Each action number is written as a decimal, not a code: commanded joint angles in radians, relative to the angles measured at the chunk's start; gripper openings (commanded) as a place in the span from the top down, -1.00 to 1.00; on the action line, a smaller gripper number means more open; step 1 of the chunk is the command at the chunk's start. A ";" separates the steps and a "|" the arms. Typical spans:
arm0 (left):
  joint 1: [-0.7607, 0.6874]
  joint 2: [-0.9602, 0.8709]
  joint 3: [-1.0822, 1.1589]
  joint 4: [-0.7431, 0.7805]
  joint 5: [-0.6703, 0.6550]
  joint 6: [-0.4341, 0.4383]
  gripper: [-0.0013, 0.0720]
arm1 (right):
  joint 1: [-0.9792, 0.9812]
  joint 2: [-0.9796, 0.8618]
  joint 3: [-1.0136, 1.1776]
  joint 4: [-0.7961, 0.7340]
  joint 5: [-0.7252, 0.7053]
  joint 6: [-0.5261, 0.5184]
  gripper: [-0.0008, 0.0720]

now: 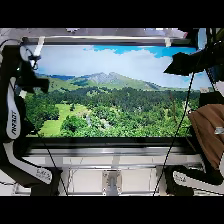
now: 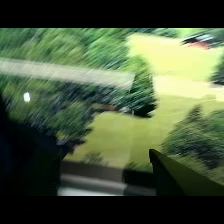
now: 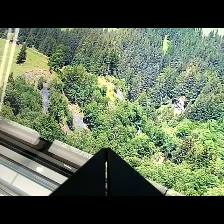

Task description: Fold the clothes and pants, and hang the long-sleeved shirts on hangers.

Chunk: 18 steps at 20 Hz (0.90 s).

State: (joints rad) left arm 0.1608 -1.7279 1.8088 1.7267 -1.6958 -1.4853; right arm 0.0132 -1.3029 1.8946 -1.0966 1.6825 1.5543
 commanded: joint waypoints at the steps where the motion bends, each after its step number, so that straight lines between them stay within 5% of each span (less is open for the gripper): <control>1: 0.196 0.020 -0.172 0.000 -0.018 0.005 -0.49 | 0.001 0.000 0.000 0.000 -0.003 -0.005 0.95; 2: 0.245 0.039 -0.243 -0.017 0.008 0.013 -0.30 | 0.001 0.000 0.000 -0.001 -0.008 -0.005 0.95; 7: 0.408 0.134 -0.494 -0.019 0.093 0.079 -0.32 | 0.001 -0.001 0.000 -0.001 -0.091 -0.005 0.95; 11: 0.427 0.130 -0.496 0.027 0.087 0.119 -0.95 | 0.001 -0.001 0.000 -0.001 -0.131 -0.005 0.95; 18: 0.425 0.073 -0.496 0.095 0.161 0.127 -0.92 | 0.001 -0.001 0.000 0.000 -0.130 -0.004 0.95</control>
State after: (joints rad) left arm 0.5823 -1.6234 1.3155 1.8015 -1.5574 -1.3640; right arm 0.0132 -1.3029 1.8946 -1.0973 1.5566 1.5494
